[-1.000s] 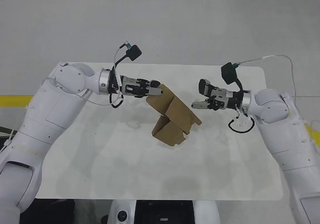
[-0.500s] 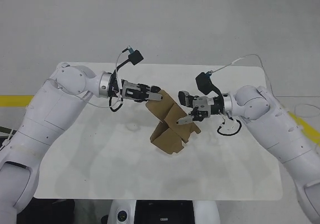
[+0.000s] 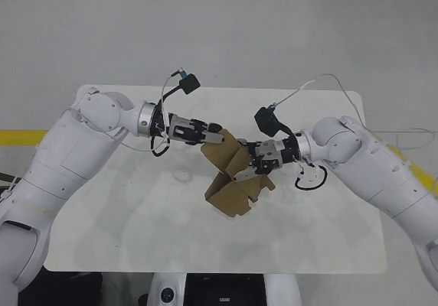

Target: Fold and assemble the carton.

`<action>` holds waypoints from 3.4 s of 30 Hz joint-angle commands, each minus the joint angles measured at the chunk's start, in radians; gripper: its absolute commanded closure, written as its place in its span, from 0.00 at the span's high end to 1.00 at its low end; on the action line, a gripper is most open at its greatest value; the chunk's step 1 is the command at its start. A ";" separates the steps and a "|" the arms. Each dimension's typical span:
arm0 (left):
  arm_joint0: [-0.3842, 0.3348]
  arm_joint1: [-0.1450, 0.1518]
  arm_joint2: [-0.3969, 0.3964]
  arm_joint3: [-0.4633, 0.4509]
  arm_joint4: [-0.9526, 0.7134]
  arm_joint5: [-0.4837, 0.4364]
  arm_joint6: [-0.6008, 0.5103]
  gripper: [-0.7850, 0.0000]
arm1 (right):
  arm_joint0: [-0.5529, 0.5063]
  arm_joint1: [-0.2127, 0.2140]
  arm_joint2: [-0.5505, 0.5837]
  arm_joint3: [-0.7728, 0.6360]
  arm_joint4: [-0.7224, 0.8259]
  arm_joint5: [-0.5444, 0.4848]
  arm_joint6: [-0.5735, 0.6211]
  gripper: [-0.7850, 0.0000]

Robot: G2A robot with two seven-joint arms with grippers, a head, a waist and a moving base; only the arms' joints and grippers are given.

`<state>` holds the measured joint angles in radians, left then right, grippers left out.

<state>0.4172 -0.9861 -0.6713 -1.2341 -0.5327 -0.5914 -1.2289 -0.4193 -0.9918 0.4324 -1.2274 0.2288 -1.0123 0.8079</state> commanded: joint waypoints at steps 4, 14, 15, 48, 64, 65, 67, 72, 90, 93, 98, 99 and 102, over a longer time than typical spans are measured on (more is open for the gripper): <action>-0.008 0.008 0.019 -0.007 -0.005 -0.003 0.003 0.00 | 0.030 0.004 -0.054 -0.004 0.040 0.000 0.000 0.33; -0.025 0.023 0.050 -0.008 -0.024 -0.008 0.008 0.00 | 0.075 0.005 -0.131 -0.009 0.089 0.000 0.000 0.14; -0.026 0.024 0.053 -0.008 -0.027 -0.010 0.010 0.00 | 0.079 0.005 -0.137 -0.007 0.094 0.000 0.000 0.13; 0.059 0.034 -0.055 0.062 0.119 -0.234 0.357 1.00 | -0.011 -0.065 0.039 0.227 0.285 0.008 -0.231 0.00; 0.128 0.019 -0.056 0.020 0.215 -0.204 0.359 1.00 | -0.056 -0.124 0.126 0.254 0.183 0.019 -0.416 0.00; 0.129 0.017 -0.057 0.019 0.213 -0.202 0.357 1.00 | -0.058 -0.127 0.130 0.255 0.180 0.019 -0.416 0.00; 0.132 0.015 -0.060 0.020 0.205 -0.197 0.354 0.84 | -0.061 -0.132 0.137 0.258 0.177 0.020 -0.414 0.00; 0.135 0.010 -0.068 0.021 0.193 -0.189 0.338 0.00 | -0.069 -0.144 0.155 0.267 0.174 0.016 -0.401 0.00; 0.143 -0.003 -0.099 0.039 0.173 -0.155 0.276 0.00 | -0.093 -0.176 0.221 0.301 0.161 0.013 -0.349 1.00; 0.137 -0.004 -0.106 0.052 0.153 -0.119 0.244 0.00 | -0.096 -0.176 0.234 0.308 0.155 0.013 -0.327 1.00; 0.117 -0.001 -0.120 0.075 0.176 -0.074 0.185 0.00 | -0.100 -0.164 0.254 0.315 0.211 0.012 -0.180 1.00; 0.116 -0.001 -0.122 0.078 0.171 -0.065 0.168 0.00 | -0.099 -0.159 0.260 0.321 0.223 0.016 -0.141 1.00; 0.113 0.001 -0.128 0.088 0.144 -0.032 0.110 0.00 | -0.101 -0.143 0.276 0.329 0.287 0.026 -0.005 1.00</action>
<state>0.5315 -0.9853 -0.7978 -1.1493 -0.3777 -0.6366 -1.0956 -0.5193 -1.1399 0.7015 -0.9030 0.4919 -0.9881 0.7505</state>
